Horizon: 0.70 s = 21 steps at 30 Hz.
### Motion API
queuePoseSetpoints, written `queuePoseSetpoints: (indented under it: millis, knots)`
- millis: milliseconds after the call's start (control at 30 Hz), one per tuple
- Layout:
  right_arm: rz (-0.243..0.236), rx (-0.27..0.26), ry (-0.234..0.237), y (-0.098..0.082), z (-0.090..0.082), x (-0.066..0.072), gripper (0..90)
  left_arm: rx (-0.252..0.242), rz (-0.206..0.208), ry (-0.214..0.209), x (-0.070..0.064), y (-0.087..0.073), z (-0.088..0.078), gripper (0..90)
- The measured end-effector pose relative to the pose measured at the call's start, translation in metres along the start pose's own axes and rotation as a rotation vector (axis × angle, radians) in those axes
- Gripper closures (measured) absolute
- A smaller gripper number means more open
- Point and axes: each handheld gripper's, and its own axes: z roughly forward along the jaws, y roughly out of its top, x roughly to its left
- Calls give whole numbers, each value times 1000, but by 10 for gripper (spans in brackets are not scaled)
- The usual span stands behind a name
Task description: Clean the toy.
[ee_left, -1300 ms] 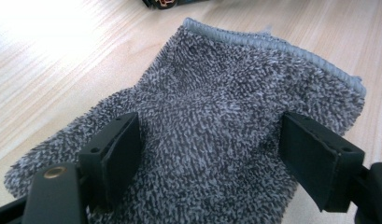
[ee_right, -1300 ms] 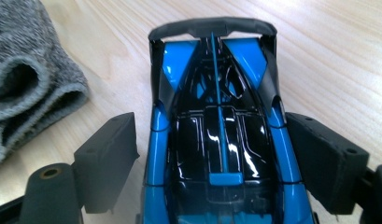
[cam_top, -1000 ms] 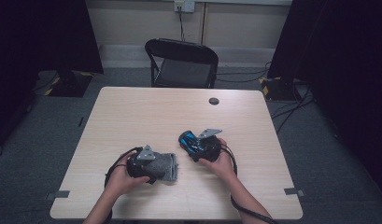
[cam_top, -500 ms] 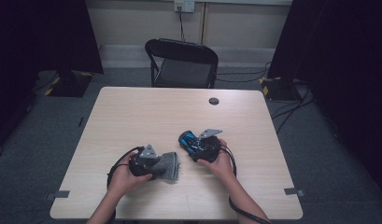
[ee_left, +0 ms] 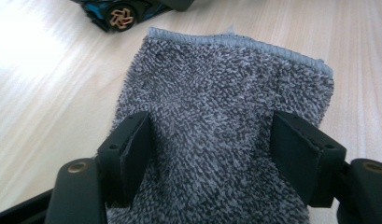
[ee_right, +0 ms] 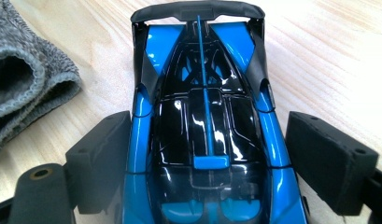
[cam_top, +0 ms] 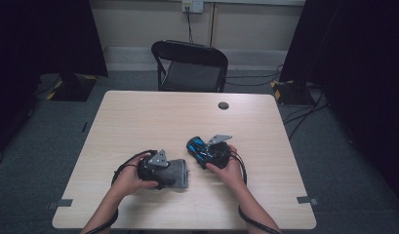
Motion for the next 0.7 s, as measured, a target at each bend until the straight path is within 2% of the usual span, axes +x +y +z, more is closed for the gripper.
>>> queuePoseSetpoints:
  millis: [167, 200, 233, 267, 300, 400, 500, 533, 567, 700]
  knots:
    - [0, 0, 1, 0, 0, 0, 157, -21, -63, -31, 1, -7, 1, 359]
    - [0, 0, 0, 0, 0, 0, 156, -18, -65, -31, 1, -7, 1, 405]
    - [0, 0, 1, 0, 0, 0, 157, -24, -91, -28, 0, -7, 0, 452]
    - [0, 0, 0, 0, 0, 0, 156, -21, -101, -39, -2, -6, -1, 557]
    - [0, 1, 0, 0, 0, 0, 156, -17, -114, -43, -3, -6, -1, 625]
    - [-5, 16, 5, 2, 0, 0, 157, -14, -179, -2, -6, -5, -2, 698]
    - [-8, 52, 0, 7, 1, 1, 158, -61, -276, 31, -6, -10, -3, 715]
    - [-21, 61, 6, 9, 1, 1, 164, -66, -294, 54, -4, -12, -5, 715]
    - [-30, 65, 10, 10, 2, 1, 162, -69, -319, 109, -1, -15, -12, 715]
    - [-24, 43, 18, 12, 6, 1, 154, -88, -341, 130, 1, -21, -16, 714]
